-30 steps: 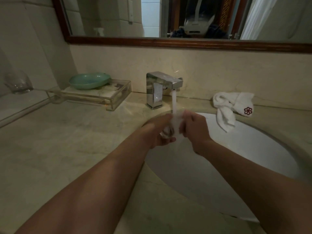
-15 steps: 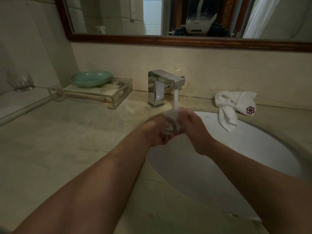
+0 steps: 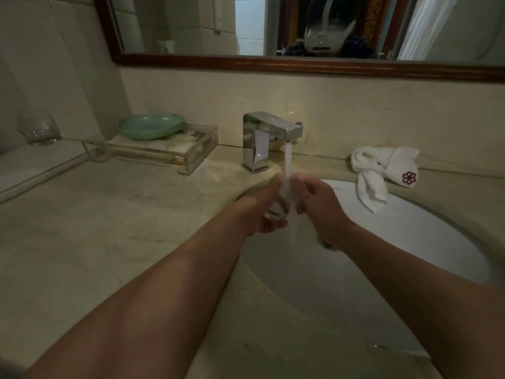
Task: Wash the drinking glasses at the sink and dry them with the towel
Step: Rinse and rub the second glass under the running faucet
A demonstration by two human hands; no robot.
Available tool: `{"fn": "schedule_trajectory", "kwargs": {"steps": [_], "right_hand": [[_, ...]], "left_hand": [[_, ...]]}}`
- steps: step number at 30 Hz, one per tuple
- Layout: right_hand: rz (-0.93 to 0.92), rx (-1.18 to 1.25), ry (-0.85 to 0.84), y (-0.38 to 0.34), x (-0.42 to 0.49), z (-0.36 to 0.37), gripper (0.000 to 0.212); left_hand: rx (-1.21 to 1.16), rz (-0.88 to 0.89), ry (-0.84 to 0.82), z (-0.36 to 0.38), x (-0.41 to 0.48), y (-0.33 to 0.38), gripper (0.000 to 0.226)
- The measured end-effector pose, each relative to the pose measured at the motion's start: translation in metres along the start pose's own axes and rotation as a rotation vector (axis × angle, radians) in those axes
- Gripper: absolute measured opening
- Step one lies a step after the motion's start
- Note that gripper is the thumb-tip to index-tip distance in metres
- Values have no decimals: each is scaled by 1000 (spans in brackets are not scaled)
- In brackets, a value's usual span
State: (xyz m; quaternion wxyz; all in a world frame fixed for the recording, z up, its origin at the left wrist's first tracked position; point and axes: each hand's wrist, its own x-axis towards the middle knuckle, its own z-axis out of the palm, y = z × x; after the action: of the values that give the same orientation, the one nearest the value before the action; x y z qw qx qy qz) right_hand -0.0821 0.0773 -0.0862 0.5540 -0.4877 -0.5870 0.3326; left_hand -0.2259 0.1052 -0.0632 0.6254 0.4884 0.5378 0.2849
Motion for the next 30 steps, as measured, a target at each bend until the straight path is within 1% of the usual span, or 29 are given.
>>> {"fn": "schedule_trajectory", "kwargs": {"steps": [1,2,3,5,7,8,10,11,12,13,15,16,18,19,22,24,25,26,27,28,30], "right_hand": [[-12,6,-62,1,0,2,25],[-7,13,-102,2,0,5,28],[3,5,-111,2,0,7,31],[-15,-54,-12,4,3,7,21],[-13,-76,128,6,4,2,24],[-2,-44,128,6,5,-1,26],[20,92,-39,3,1,-1,30],[36,119,-112,1,0,1,39],[43,106,-143,-1,-1,3,45],[34,66,-124,-1,-1,4,45],[1,-22,14,1,4,4,28],[16,-43,92,4,7,2,27],[86,-59,201,9,10,0,36],[116,-61,218,11,10,0,39],[131,24,163,13,8,2,40],[76,104,36,8,7,5,37],[64,143,-40,6,6,7,39],[82,176,-94,6,6,9,45],[107,186,-116,7,7,10,52],[126,184,-99,8,7,11,52],[116,174,3,11,9,8,34]], "left_hand": [[3,12,0,-2,1,-1,72],[11,13,3,-4,1,-1,75],[24,12,7,-5,2,-2,76],[42,4,6,-3,-1,1,68],[39,-13,-53,1,-8,6,49],[21,-25,-110,2,-13,8,42],[-61,-64,-198,0,-15,10,37],[-106,-86,-217,-1,-12,10,36],[-146,-107,-231,-2,-11,10,35],[-157,-111,-226,-3,-8,9,34],[-139,-96,-222,-2,-7,9,36],[-129,-80,-223,-1,-8,9,42],[-106,-69,-194,1,-4,6,65],[-90,-83,-173,1,-2,4,73],[-43,-103,-133,-1,1,3,72],[-68,-70,-160,-2,-2,5,69],[-74,-61,-177,-3,-2,5,64],[-65,-60,-187,-4,-3,6,61],[-65,-73,-190,-4,-4,7,60],[-76,-102,-187,-5,-3,7,60],[-112,-164,-206,-6,-2,8,59]]}}
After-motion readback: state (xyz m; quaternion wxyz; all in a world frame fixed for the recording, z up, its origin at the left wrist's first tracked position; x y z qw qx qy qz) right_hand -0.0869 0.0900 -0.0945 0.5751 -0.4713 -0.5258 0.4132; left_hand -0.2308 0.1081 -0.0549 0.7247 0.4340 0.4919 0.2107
